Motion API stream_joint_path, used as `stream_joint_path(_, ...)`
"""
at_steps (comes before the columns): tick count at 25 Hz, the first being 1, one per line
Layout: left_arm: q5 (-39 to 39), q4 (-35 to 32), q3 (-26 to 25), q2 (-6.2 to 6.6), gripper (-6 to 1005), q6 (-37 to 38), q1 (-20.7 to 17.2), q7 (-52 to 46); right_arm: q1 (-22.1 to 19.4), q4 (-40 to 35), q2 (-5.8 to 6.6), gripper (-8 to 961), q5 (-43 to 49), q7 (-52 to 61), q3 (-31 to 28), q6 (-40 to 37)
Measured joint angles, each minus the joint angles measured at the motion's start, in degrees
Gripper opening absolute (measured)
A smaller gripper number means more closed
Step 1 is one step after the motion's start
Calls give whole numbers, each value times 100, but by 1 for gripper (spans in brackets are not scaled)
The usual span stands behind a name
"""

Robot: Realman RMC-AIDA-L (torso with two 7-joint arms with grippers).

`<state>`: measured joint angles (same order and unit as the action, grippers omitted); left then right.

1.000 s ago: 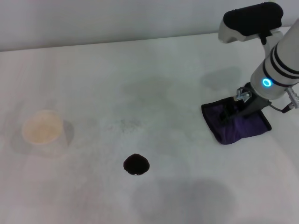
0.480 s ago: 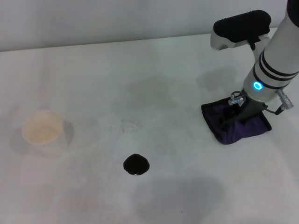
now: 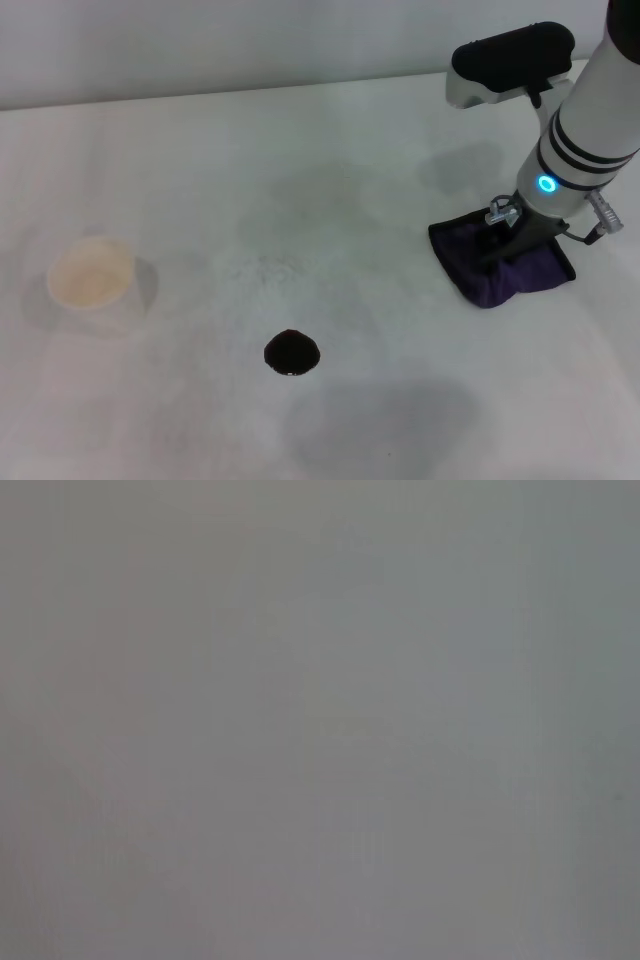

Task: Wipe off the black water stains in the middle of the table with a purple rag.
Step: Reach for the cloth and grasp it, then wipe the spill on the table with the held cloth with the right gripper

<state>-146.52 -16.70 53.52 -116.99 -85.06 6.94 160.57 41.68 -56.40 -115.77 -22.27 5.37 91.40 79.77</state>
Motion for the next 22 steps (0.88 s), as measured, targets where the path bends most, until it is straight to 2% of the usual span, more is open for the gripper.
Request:
stream_joint_path(11, -32, 0, 0, 6, 892, 14, 43, 0, 102, -4, -20, 81, -52, 25, 315, 4)
stream_joint_path(22, -20, -74, -84, 34, 891, 48, 82, 0, 367, -258, -44, 63, -940, -32, 1120, -338)
